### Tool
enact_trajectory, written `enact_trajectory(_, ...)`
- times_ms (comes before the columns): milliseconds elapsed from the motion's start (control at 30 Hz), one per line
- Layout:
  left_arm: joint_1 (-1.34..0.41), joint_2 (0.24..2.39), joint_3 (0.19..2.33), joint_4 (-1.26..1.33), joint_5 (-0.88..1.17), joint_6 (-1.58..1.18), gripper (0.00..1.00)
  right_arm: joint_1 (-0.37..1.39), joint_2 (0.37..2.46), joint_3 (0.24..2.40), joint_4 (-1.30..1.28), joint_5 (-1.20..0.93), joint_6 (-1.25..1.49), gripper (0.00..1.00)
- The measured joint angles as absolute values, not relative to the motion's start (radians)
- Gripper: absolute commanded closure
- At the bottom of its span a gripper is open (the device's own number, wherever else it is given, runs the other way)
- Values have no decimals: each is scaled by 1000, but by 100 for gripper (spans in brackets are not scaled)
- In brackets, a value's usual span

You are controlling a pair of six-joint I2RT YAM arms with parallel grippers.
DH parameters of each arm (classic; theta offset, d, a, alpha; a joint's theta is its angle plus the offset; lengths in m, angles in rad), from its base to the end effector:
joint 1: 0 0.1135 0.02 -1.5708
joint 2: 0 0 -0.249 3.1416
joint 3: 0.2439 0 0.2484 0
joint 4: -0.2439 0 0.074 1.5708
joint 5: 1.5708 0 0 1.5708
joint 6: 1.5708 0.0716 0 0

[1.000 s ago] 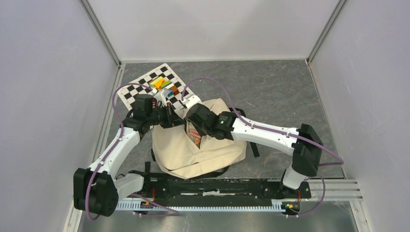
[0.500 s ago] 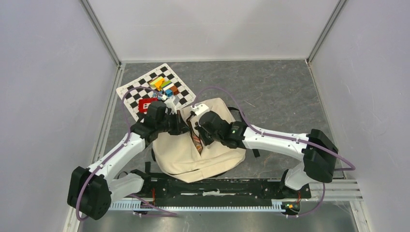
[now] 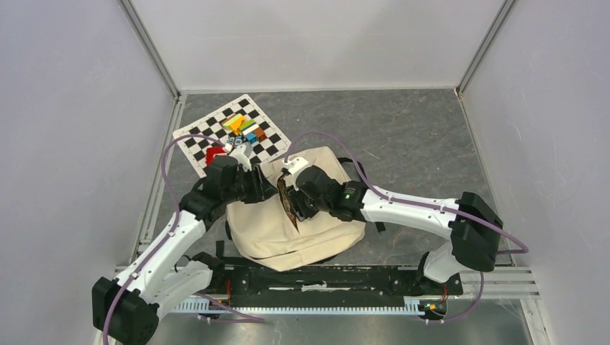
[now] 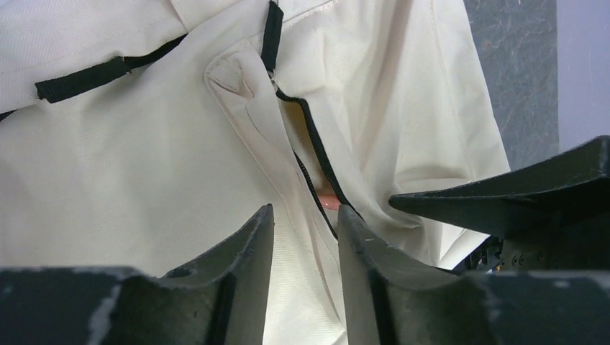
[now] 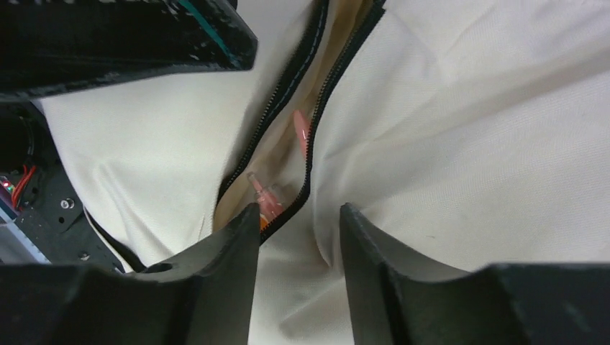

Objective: Pack the student bag
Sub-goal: Zip the student bag at the center of the board.

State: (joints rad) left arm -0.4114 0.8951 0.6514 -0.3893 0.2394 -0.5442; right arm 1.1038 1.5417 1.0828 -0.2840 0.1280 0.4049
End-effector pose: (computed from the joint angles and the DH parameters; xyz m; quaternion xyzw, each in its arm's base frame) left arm 0.2026 -0.1069 0.2229 -0.0049 0.8873 -0.3009 0.3494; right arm 0.1712 0.3193 0.2113 -0.2886 0.8673 0.2322 0.3326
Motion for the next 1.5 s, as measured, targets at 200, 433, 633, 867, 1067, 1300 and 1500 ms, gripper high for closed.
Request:
enact_trajectory(200,-403,953,739,-422,237,-549,23,1030,1520,1152,-329,114,358,27)
enact_trajectory(433,-365,1086,773,-348,253,-553,27,850,1522,1195,-307,51,301,24)
enact_trajectory(633,-344,1205,773,-271,291,-566,21,752,1666,1324,-276,-57,263,23)
enact_trajectory(867,-344,1259,736,-147,362,-595,38,739,1871,1449,-269,-183,237,24)
enact_trajectory(1067,-338,1259,643,-70,382,-615,57,739,1918,1449,-278,-237,238,25)
enact_trajectory(1300,-337,1235,523,43,427,-649,69,740,1918,1410,-235,-264,266,27)
enact_trajectory(1500,-337,1226,485,86,455,-665,86,746,1935,1396,-212,-284,301,31)
